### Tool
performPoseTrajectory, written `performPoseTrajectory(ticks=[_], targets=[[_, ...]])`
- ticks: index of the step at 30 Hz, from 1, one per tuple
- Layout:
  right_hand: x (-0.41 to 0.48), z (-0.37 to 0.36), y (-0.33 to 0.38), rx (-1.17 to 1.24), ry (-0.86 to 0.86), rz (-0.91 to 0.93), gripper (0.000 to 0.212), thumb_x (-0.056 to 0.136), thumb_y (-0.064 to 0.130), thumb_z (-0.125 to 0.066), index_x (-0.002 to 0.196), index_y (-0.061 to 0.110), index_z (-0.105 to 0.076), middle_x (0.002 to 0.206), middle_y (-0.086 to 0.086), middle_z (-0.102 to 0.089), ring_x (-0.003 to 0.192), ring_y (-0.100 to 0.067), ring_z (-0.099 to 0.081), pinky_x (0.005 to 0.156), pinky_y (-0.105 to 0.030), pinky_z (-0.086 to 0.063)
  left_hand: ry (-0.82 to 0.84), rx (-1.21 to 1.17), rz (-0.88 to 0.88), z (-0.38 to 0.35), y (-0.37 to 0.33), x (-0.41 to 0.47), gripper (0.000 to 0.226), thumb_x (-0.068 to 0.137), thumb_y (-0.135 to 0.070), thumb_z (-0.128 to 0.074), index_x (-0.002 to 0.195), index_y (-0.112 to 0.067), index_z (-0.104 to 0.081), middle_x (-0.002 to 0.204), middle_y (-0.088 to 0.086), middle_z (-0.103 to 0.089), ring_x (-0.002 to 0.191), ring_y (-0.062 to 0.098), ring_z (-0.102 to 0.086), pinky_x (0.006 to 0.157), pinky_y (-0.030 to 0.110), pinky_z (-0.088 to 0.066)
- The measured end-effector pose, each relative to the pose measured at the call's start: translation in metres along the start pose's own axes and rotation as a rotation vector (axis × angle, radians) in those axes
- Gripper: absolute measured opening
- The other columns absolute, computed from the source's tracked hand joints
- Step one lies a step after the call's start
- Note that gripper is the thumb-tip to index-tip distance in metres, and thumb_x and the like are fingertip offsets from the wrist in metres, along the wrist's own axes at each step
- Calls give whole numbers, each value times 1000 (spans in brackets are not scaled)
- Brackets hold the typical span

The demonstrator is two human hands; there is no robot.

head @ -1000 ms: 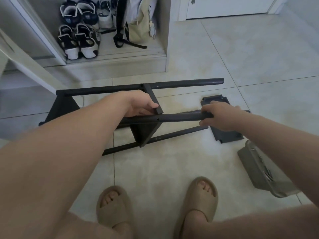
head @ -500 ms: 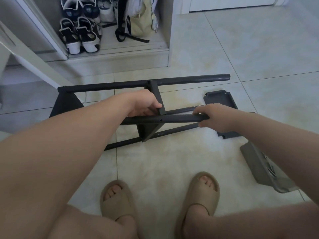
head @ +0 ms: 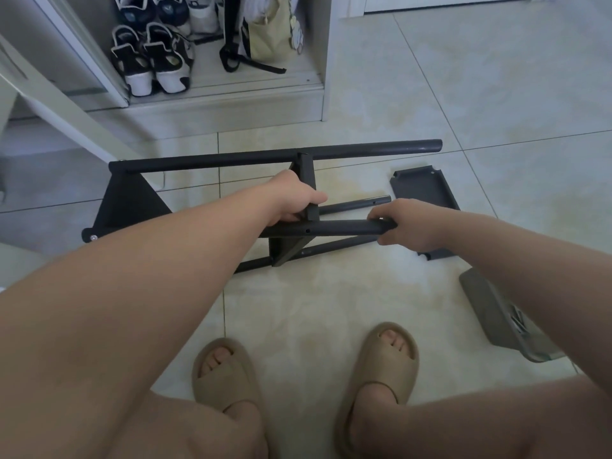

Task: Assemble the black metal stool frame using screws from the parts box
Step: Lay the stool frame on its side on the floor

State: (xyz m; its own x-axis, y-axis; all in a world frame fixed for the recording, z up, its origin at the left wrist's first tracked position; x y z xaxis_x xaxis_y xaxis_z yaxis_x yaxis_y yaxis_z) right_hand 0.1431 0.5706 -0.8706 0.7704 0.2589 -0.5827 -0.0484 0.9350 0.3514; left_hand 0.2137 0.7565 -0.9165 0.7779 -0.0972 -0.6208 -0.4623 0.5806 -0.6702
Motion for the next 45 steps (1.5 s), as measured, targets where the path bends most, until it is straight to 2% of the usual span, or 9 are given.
performPoseTrajectory(ticks=[8, 13, 22, 27, 30, 34, 37, 41, 45], targets=[[-3, 4, 5, -3, -10, 25, 9, 98, 20, -63, 101, 26, -57, 78, 6, -50, 61, -9, -45, 53, -22, -32, 22, -156, -32, 5, 2, -11, 45, 88, -28, -77, 120, 0, -61, 116, 15, -67, 97, 29, -71, 90, 39, -59], [-4, 3, 4, 3, -11, 30, 8, 98, 19, -63, 97, 24, -57, 75, 5, -49, 60, -11, -45, 53, -24, -32, 89, -236, -13, 2, -3, -19, 43, 92, -22, -72, 128, -2, -57, 125, 13, -64, 94, 24, -71, 60, 20, -57], [-2, -6, -1, 4, -2, 22, 16, 98, 31, -64, 112, 25, -62, 83, 5, -58, 65, -11, -52, 56, -24, -38, 111, -189, 42, -4, 2, -21, 45, 94, -20, -70, 131, -3, -53, 122, 13, -65, 99, 27, -71, 80, 32, -59], [-1, -11, 0, 19, 24, 35, 15, 98, 36, -63, 107, 24, -64, 83, 3, -60, 69, -12, -52, 62, -27, -40, 43, -113, 39, 1, 7, -22, 38, 93, -28, -70, 120, -5, -57, 109, 11, -69, 91, 23, -72, 76, 29, -59], [-1, -13, 0, 20, 30, 29, 10, 98, 36, -63, 103, 28, -61, 80, 6, -57, 67, -11, -50, 59, -25, -37, 10, 7, 20, 5, 4, -27, 33, 94, -33, -67, 112, -6, -60, 94, 6, -69, 81, 20, -69, 66, 27, -53], [-3, -13, 0, 25, 22, 21, 7, 99, 37, -62, 102, 30, -61, 75, 8, -53, 62, -9, -48, 48, -18, -34, -17, 119, 12, 8, 3, -32, 37, 93, -36, -62, 115, -6, -60, 90, 9, -64, 84, 27, -62, 69, 33, -43], [-5, -11, 1, 53, 40, 30, 13, 98, 35, -63, 86, 36, -58, 72, 8, -52, 60, -10, -47, 46, -14, -37, -26, 153, 11, 11, 2, -32, 35, 93, -36, -64, 109, -5, -62, 86, 11, -61, 76, 28, -57, 69, 33, -45], [-5, -8, 2, 39, 40, 40, 16, 98, 35, -63, 84, 34, -57, 78, 2, -57, 68, -17, -51, 66, -31, -42, -56, 112, -51, 13, -4, -29, 39, 95, -33, -67, 112, 2, -65, 104, 19, -70, 95, 34, -71, 85, 40, -59], [-5, -6, 3, 35, 24, 40, 16, 98, 36, -63, 84, 36, -56, 81, 2, -58, 71, -17, -52, 66, -31, -42, -39, 103, -62, 13, -3, -27, 28, 95, -32, -67, 103, -6, -65, 109, 17, -70, 99, 31, -70, 88, 41, -59]])
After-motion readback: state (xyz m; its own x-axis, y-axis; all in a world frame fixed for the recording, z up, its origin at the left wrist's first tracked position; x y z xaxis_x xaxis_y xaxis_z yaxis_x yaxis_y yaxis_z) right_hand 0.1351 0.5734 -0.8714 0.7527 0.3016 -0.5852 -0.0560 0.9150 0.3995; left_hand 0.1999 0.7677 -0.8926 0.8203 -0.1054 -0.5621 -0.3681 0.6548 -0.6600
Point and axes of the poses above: each hand's wrist, its own x-axis towards the middle knuckle, its own z-axis out of the back of the hand, y = z × x, the point moved 10 cm from there along x, towards the middle knuckle
